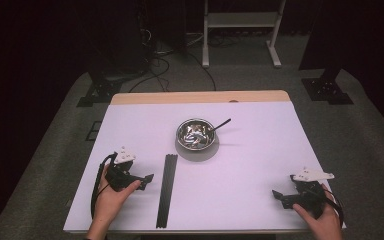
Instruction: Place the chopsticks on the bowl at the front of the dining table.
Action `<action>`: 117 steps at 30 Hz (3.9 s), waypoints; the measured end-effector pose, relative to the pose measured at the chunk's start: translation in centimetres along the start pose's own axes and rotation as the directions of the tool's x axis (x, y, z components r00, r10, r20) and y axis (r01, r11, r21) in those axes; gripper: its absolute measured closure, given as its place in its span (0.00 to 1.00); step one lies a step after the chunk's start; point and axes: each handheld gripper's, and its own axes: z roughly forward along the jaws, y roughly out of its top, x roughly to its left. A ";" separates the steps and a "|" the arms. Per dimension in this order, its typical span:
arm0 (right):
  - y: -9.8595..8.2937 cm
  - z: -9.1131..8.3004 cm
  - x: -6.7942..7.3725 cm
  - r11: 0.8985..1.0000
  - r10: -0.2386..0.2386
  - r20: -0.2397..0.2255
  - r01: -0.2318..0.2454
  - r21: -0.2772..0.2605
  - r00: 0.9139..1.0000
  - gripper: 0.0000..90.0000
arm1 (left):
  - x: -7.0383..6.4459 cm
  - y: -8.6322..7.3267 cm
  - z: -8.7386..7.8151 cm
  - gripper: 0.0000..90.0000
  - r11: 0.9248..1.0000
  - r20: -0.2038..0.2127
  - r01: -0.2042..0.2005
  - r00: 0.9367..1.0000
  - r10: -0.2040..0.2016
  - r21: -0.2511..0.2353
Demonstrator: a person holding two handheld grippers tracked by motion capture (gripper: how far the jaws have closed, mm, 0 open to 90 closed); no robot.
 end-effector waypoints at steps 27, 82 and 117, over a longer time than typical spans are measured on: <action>0.0 0.0 0.0 1.000 0.000 0.000 0.000 0.000 1.000 0.11 | -0.1 3.3 1.9 0.00 1.000 0.011 -0.011 1.000 0.011 -0.010; 0.0 0.0 0.0 1.000 -0.004 0.001 0.004 0.000 1.000 0.11 | 2.0 5.3 7.8 0.00 0.998 -0.003 0.023 1.000 -0.022 0.060; 0.0 0.0 0.0 1.000 -0.003 0.001 0.003 -0.001 1.000 0.11 | 2.6 4.7 8.3 0.00 0.994 -0.019 0.042 0.999 -0.040 0.099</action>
